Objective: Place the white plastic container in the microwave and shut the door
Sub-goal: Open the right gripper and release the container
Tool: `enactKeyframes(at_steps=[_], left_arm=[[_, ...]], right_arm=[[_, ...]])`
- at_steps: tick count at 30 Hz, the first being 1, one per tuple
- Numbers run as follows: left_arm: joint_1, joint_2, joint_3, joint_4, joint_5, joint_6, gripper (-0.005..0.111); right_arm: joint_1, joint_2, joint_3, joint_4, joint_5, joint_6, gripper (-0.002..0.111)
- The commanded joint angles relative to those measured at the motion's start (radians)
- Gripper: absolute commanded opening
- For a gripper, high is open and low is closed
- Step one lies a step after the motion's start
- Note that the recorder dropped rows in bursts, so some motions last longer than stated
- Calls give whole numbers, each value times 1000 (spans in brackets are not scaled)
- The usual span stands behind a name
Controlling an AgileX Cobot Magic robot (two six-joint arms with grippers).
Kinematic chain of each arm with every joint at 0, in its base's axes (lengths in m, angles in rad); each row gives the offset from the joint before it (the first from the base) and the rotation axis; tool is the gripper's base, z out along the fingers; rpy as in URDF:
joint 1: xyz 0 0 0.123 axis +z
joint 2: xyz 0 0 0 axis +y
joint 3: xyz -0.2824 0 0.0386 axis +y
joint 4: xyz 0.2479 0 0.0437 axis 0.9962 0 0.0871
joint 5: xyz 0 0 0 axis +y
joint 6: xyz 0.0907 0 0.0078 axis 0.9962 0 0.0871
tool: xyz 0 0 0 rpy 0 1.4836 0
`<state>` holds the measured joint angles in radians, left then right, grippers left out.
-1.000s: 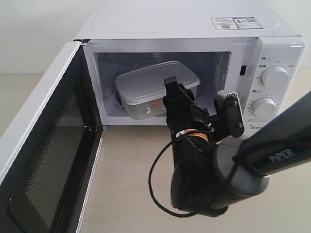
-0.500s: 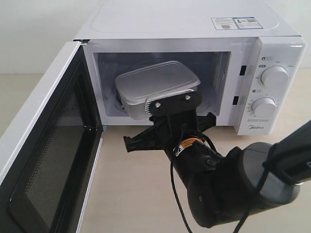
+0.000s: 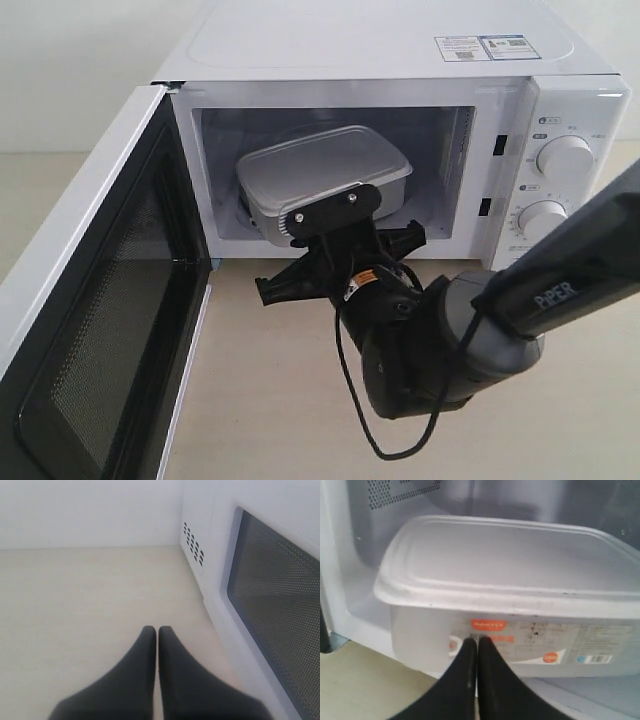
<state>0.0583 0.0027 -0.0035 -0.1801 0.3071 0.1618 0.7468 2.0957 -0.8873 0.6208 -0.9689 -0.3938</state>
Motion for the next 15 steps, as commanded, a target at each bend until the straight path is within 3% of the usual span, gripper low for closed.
enactKeyframes(at_steps=[1, 15], left_arm=[[2, -3, 3, -7, 0, -5, 4], [2, -3, 3, -7, 0, -5, 4]], right_arm=[[-11, 33, -49, -2, -25, -11, 0], [-69, 79, -181, -8, 28, 0, 0]])
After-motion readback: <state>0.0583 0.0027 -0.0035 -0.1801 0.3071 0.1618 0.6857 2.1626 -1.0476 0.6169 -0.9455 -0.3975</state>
